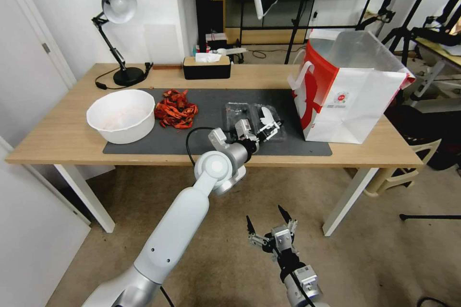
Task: Close the takeout container lid, then place the container into the takeout bag.
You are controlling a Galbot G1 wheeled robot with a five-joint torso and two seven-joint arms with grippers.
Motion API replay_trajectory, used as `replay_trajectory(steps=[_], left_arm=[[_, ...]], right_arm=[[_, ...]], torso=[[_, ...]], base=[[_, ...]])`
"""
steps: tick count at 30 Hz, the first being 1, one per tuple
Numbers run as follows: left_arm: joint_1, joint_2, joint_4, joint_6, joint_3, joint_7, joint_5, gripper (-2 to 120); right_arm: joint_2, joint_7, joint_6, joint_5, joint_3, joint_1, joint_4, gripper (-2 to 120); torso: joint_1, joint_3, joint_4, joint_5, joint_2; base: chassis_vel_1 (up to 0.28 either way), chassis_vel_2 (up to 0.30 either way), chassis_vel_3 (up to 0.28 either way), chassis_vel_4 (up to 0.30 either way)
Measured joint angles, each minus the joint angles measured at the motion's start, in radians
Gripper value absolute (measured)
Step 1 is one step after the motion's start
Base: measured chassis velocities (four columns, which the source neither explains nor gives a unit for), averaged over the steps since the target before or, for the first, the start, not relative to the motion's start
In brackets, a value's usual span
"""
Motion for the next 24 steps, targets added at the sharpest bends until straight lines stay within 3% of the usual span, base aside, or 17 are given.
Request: replay_trajectory(steps=[10, 24], left_arm=[[0.02, 0.0, -0.041, 0.016, 0.003, -0.013, -0.002, 100], [0.037, 0.071, -0.074, 0.041, -0.003, -0.007, 0.009, 100]], right_arm=[[-0.001, 0.001, 0.0, 0.0, -0.002, -0.002, -0.001, 100], [-0.034, -0.045, 0.0, 0.037, 0.012, -0.003, 0.032, 100]], torso=[[0.0, 0.0, 0.0, -0.0004, 0.0], [0.0, 0.0, -0.0001, 0.0003, 0.0]], base=[[0.0, 0.0, 0.0, 0.0], [0.0, 0.0, 0.0, 0.0]])
